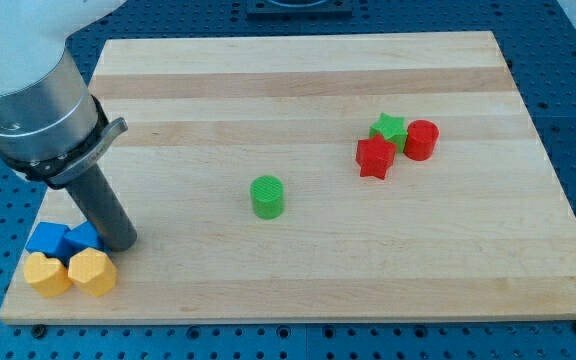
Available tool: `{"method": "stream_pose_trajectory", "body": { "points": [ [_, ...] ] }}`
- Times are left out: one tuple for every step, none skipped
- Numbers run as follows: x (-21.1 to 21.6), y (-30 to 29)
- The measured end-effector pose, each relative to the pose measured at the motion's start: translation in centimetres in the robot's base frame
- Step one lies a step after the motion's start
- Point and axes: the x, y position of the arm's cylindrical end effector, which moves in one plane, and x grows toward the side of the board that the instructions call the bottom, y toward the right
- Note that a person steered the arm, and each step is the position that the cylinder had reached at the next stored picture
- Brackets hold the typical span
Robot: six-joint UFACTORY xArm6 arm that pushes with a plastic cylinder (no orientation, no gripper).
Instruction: Move the green circle slightly left
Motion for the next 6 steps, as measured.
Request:
{"method": "stream_pose_trajectory", "body": {
  "points": [
    [0.0,6.7],
    [0.0,15.7],
    [-0.6,22.6],
    [-3.4,23.4],
    [-5.0,22.1],
    [-5.6,18.9]
  ]
}}
